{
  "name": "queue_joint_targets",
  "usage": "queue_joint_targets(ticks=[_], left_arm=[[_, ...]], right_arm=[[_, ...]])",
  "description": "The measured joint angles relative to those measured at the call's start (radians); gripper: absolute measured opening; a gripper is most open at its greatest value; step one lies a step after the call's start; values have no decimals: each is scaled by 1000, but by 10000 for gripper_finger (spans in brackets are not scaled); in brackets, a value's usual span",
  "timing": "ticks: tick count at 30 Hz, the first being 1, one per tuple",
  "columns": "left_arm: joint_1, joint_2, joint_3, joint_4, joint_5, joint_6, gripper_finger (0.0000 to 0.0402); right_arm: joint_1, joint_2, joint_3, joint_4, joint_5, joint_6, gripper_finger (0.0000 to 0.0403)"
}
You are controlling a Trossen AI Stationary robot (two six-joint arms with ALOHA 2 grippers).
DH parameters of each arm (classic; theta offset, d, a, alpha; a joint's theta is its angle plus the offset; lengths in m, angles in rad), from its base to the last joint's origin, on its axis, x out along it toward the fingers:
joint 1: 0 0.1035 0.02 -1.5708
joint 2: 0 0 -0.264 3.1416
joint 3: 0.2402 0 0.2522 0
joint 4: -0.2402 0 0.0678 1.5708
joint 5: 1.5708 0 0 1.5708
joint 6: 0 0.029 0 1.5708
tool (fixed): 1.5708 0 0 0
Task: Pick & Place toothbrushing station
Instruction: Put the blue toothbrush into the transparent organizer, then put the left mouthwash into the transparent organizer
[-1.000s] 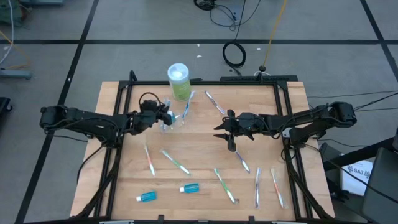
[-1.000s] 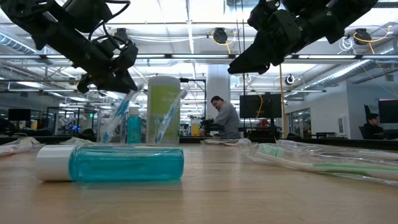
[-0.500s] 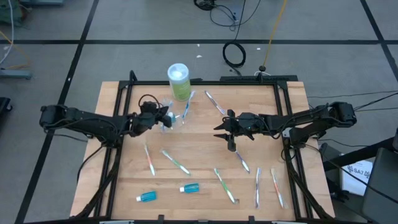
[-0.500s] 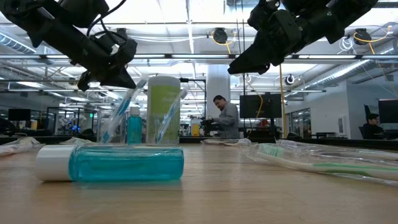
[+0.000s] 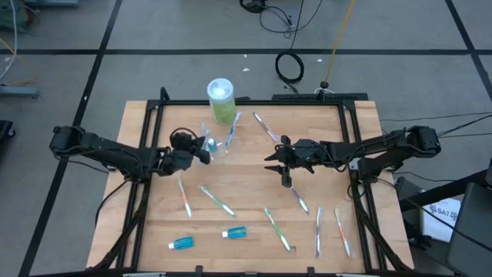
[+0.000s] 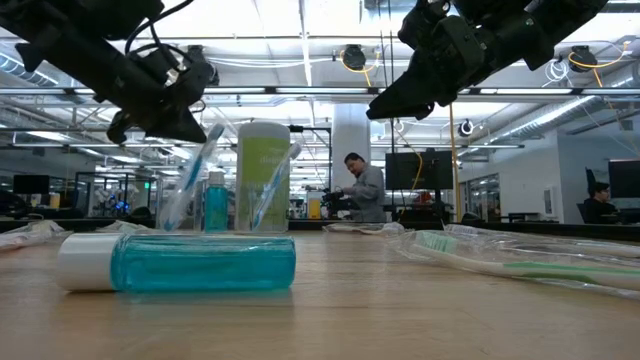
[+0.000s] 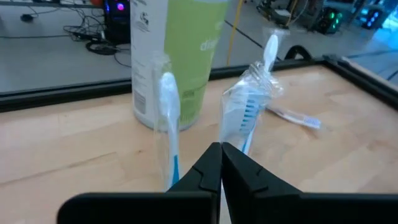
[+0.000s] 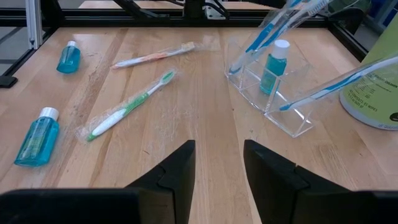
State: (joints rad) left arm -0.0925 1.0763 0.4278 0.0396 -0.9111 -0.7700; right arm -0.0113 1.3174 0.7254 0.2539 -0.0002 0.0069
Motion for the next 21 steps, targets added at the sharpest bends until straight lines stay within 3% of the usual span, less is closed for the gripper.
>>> queue_joint_targets(ticks=[6, 21], left_arm=[[-10, 0, 0, -62, 10, -44, 11], [-11, -26, 0, -69, 63, -3, 124]], right_arm=[[0, 0, 0, 0, 0, 7, 128], [0, 0, 0, -6, -1, 8, 128]])
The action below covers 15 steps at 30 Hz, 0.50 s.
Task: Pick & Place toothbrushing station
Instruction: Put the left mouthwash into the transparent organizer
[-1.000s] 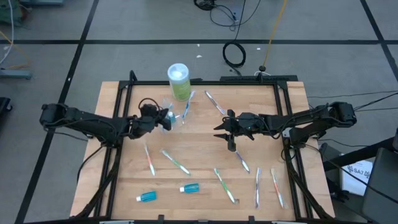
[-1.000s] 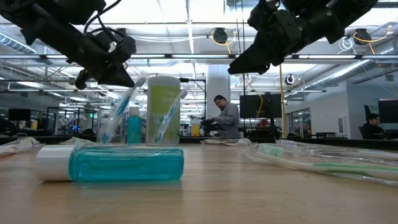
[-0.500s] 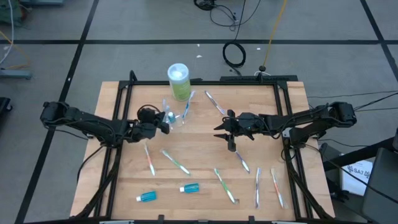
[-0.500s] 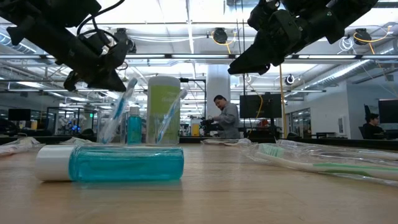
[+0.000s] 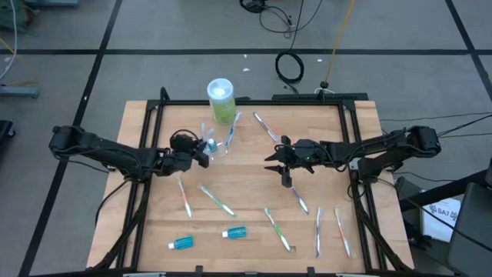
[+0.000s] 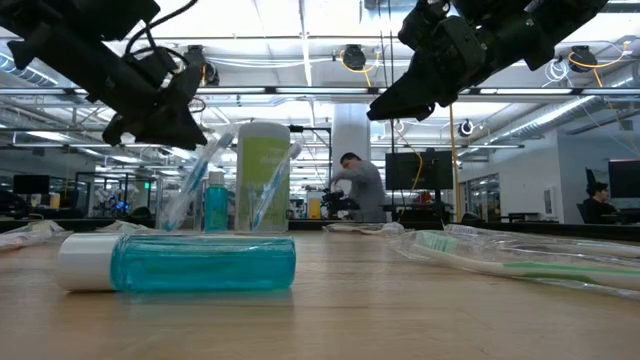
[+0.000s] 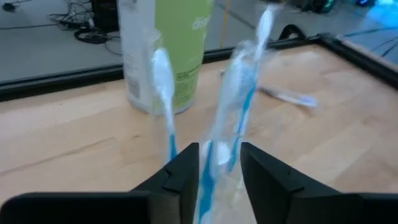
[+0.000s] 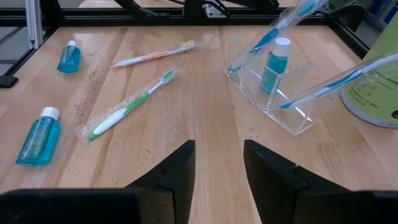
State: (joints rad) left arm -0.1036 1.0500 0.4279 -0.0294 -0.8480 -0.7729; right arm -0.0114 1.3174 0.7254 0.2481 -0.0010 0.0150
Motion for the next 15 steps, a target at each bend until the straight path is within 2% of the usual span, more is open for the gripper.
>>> queue_joint_targets(ticks=[4, 9, 11, 15], left_arm=[[-6, -30, 0, -6, 11, 52, 143], [-31, -97, 0, 6, 35, 111, 149], [-49, -124, 0, 26, 82, 160, 149], [-111, -143, 0, 141, 247, 290, 150]], right_arm=[[0, 0, 0, -4, 0, 11, 128], [0, 0, 0, -6, 0, 11, 128], [0, 0, 0, -7, 0, 11, 128], [0, 0, 0, -6, 0, 9, 128]])
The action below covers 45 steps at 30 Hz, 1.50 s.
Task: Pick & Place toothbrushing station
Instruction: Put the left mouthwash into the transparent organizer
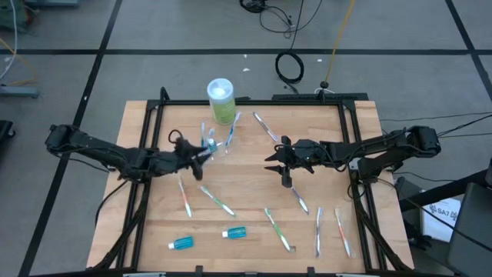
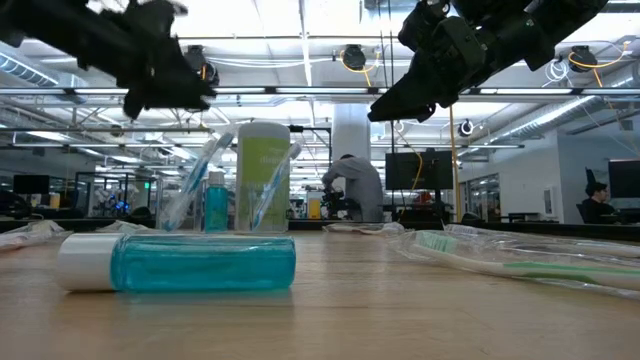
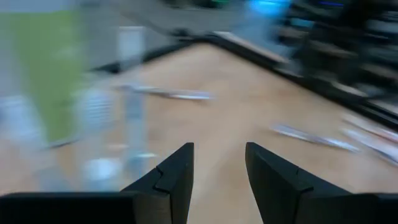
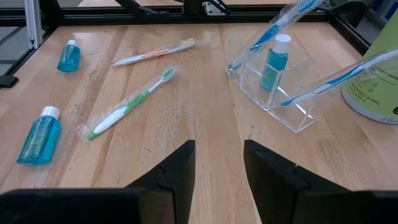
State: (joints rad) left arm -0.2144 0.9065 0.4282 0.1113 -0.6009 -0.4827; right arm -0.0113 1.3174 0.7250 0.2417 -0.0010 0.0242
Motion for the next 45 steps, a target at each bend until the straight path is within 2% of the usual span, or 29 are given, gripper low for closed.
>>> queue_joint_targets(ticks=[2, 5, 12, 16, 19, 22, 27, 31, 40, 42, 45], left_arm=[[-40, 1, 0, 66, 74, 59, 150], [-93, 2, 24, 95, 126, 81, 150], [-207, 20, 80, 87, 131, 109, 150], [-249, 51, 96, 55, 133, 67, 150], [-278, 70, 106, -38, 158, -10, 150], [-315, 100, 106, -124, 171, -148, 150], [-370, 138, 106, -155, 285, -333, 150], [-397, 158, 106, -172, 369, -472, 150], [-443, 190, 106, -216, 536, -670, 150], [-447, 195, 110, -223, 556, -686, 150], [-447, 220, 167, -329, 577, -662, 150]], right_arm=[[0, 0, 0, 0, 0, -1, 128], [0, 0, 0, 0, 0, -2, 128], [0, 0, 0, 1, 1, -23, 128], [0, 0, 0, 16, 2, -70, 128], [0, 0, 0, 34, 3, -115, 128], [0, 0, 0, 51, 3, -163, 128], [-3, 0, 0, 124, 3, -270, 128], [-9, 0, 0, 211, 4, -295, 128], [-112, 0, 0, 233, 13, -104, 128], [-146, 0, 0, 234, 62, -66, 128], [-185, 0, 0, 228, 152, -8, 128]])
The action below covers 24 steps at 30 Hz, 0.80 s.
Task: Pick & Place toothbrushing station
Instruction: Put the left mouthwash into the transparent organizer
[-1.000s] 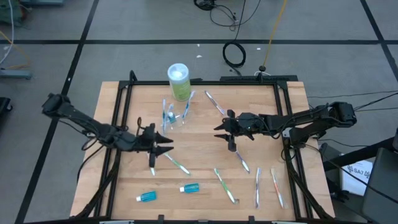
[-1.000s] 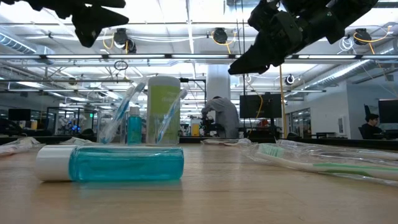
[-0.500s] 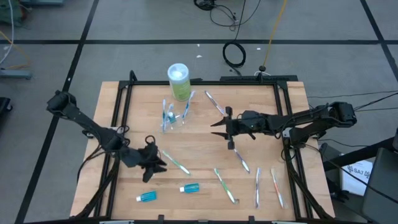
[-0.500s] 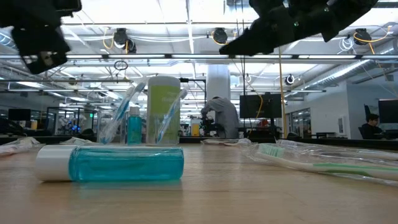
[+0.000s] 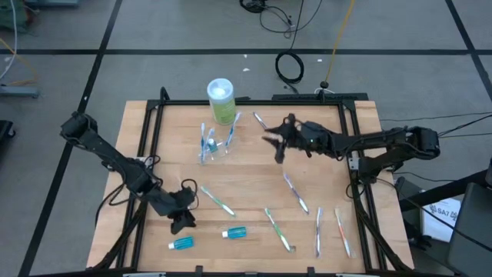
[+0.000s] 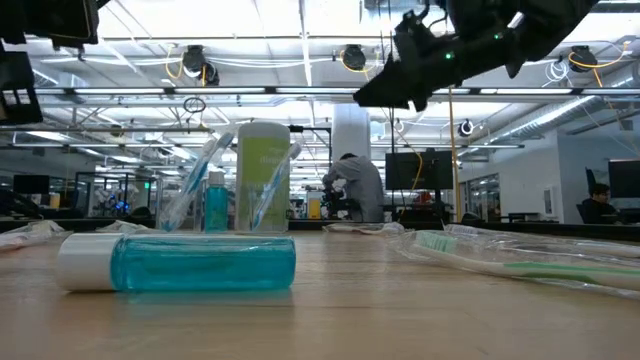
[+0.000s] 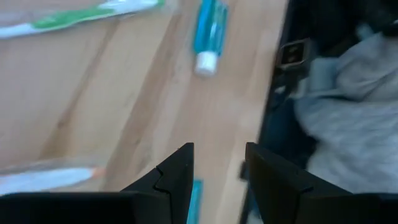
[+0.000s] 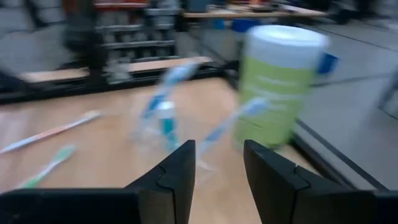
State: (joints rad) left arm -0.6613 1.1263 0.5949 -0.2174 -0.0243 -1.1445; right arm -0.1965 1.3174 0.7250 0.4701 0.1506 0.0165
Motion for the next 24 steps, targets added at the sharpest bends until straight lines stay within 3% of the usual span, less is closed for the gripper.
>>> queue_joint_targets(ticks=[9, 17, 24], left_arm=[[-36, 150, 305, -481, 6, 93, 150], [-180, 324, 346, -514, 209, 40, 150], [-268, 380, 346, -454, 152, -124, 150]], right_arm=[[-38, 0, 0, 19, 4, -7, 128], [-38, 0, 0, 27, 5, -30, 128], [-38, 0, 0, 27, 5, -29, 128]])
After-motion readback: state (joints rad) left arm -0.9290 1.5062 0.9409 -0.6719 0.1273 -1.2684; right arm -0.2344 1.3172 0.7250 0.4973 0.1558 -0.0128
